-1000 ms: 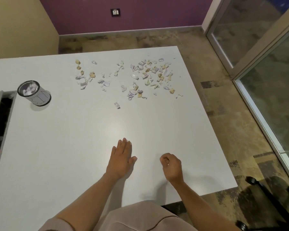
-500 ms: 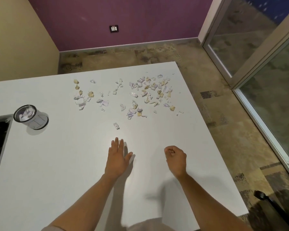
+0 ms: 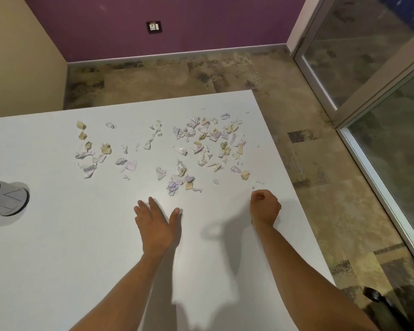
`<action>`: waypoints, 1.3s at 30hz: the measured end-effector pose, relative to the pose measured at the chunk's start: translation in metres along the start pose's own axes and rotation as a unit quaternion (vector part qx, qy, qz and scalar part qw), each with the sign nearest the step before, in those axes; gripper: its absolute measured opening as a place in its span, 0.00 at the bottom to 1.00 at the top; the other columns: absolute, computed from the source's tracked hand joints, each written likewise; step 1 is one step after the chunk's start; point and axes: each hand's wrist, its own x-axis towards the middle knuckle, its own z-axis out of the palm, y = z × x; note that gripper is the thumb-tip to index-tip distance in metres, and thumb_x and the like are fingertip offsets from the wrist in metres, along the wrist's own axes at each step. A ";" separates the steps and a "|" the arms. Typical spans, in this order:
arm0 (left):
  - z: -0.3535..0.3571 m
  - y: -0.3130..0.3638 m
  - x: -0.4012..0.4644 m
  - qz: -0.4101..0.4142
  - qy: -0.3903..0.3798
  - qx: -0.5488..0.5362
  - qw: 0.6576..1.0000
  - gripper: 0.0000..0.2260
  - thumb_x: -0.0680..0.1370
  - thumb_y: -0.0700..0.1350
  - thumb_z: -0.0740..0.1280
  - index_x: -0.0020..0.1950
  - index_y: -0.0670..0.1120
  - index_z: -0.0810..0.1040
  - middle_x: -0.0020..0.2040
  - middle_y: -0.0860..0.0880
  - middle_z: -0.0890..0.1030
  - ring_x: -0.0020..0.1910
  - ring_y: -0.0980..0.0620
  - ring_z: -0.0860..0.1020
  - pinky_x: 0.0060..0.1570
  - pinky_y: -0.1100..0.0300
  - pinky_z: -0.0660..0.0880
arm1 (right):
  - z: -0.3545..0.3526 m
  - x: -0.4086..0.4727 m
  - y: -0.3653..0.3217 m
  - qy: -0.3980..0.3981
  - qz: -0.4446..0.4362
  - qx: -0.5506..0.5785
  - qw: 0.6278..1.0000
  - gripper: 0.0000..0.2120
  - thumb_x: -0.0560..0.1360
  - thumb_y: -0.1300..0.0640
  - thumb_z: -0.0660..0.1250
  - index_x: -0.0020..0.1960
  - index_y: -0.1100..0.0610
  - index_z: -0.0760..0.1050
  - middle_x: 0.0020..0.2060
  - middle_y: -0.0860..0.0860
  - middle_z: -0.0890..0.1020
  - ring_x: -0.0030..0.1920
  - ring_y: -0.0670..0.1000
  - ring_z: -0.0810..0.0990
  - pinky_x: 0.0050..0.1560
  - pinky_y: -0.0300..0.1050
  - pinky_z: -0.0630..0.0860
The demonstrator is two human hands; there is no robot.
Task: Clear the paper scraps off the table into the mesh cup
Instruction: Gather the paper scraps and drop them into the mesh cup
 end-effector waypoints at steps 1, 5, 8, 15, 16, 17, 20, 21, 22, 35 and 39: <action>0.003 0.004 0.006 -0.007 0.001 -0.009 1.000 0.40 0.78 0.61 0.60 0.78 0.37 0.51 0.78 0.33 0.50 0.77 0.34 0.47 0.75 0.42 0.48 | 0.003 0.010 -0.002 0.004 -0.004 -0.013 1.000 0.06 0.75 0.63 0.66 0.44 0.62 0.81 0.42 0.58 0.84 0.45 0.58 0.82 0.46 0.40 0.71; 0.019 0.017 0.028 -0.004 0.004 -0.007 1.000 0.41 0.78 0.63 0.59 0.79 0.37 0.48 0.78 0.34 0.48 0.78 0.36 0.45 0.75 0.42 0.44 | 0.015 0.041 -0.013 0.020 -0.005 -0.038 0.999 0.06 0.75 0.64 0.65 0.50 0.63 0.79 0.50 0.61 0.81 0.53 0.61 0.78 0.58 0.51 0.73; 0.033 0.029 0.046 0.020 0.013 -0.005 1.000 0.42 0.78 0.65 0.58 0.78 0.37 0.50 0.79 0.35 0.49 0.78 0.37 0.45 0.75 0.41 0.43 | 0.032 0.052 -0.021 -0.002 -0.010 -0.055 0.998 0.10 0.75 0.65 0.64 0.56 0.63 0.76 0.56 0.60 0.78 0.59 0.61 0.74 0.61 0.49 0.68; 0.050 0.059 0.079 0.117 -0.009 0.006 0.993 0.42 0.77 0.66 0.60 0.78 0.39 0.53 0.79 0.37 0.53 0.78 0.39 0.48 0.74 0.39 0.46 | 0.066 0.048 -0.041 -0.118 -0.154 -0.060 0.979 0.14 0.77 0.66 0.60 0.61 0.62 0.76 0.60 0.57 0.77 0.62 0.57 0.72 0.63 0.48 0.69; 0.050 0.061 0.084 0.143 -0.016 -0.008 0.990 0.41 0.76 0.66 0.61 0.79 0.40 0.54 0.79 0.38 0.53 0.79 0.40 0.48 0.75 0.40 0.47 | 0.068 0.048 -0.043 -0.135 -0.172 -0.044 0.975 0.14 0.78 0.66 0.59 0.62 0.61 0.76 0.60 0.56 0.78 0.62 0.56 0.74 0.64 0.48 0.70; 0.048 0.061 0.088 0.170 -0.020 -0.032 0.985 0.41 0.76 0.66 0.61 0.79 0.41 0.55 0.79 0.39 0.53 0.79 0.43 0.48 0.75 0.41 0.48 | 0.069 0.050 -0.044 -0.140 -0.189 -0.022 0.972 0.14 0.78 0.67 0.58 0.61 0.61 0.77 0.59 0.55 0.79 0.61 0.55 0.75 0.64 0.48 0.72; 0.036 0.061 0.104 0.204 0.000 -0.085 0.975 0.37 0.76 0.66 0.60 0.78 0.44 0.59 0.79 0.44 0.55 0.79 0.48 0.48 0.76 0.46 0.51 | 0.066 0.064 -0.047 -0.098 -0.200 0.032 0.974 0.15 0.77 0.69 0.58 0.58 0.59 0.79 0.55 0.55 0.81 0.59 0.55 0.77 0.62 0.47 0.74; 0.031 0.060 0.113 0.201 0.018 -0.080 0.976 0.36 0.76 0.65 0.60 0.77 0.44 0.61 0.79 0.44 0.56 0.79 0.47 0.50 0.75 0.46 0.52 | 0.065 0.072 -0.048 -0.079 -0.196 0.026 0.977 0.15 0.77 0.69 0.58 0.58 0.59 0.78 0.56 0.54 0.80 0.59 0.55 0.77 0.61 0.45 0.72; 0.025 0.060 0.124 0.196 0.037 -0.065 0.978 0.35 0.77 0.64 0.60 0.76 0.43 0.62 0.79 0.43 0.57 0.79 0.45 0.51 0.75 0.45 0.53 | 0.065 0.081 -0.050 -0.063 -0.195 0.003 0.979 0.14 0.78 0.68 0.59 0.58 0.58 0.78 0.57 0.54 0.79 0.60 0.55 0.75 0.61 0.42 0.71; 0.021 0.105 0.205 0.207 -0.027 0.100 0.973 0.37 0.73 0.72 0.49 0.71 0.48 0.69 0.67 0.43 0.71 0.68 0.43 0.65 0.64 0.45 0.63 | 0.106 0.127 -0.082 -0.187 -0.270 -0.247 0.912 0.23 0.81 0.43 0.53 0.72 0.51 0.67 0.73 0.53 0.67 0.71 0.57 0.61 0.70 0.53 0.63; 0.024 0.102 0.191 0.296 -0.060 0.116 0.946 0.27 0.78 0.64 0.57 0.65 0.45 0.75 0.69 0.43 0.71 0.68 0.42 0.67 0.63 0.46 0.65 | 0.109 0.107 -0.078 -0.208 -0.351 -0.247 0.879 0.19 0.82 0.50 0.56 0.70 0.52 0.70 0.71 0.52 0.70 0.69 0.55 0.65 0.69 0.50 0.63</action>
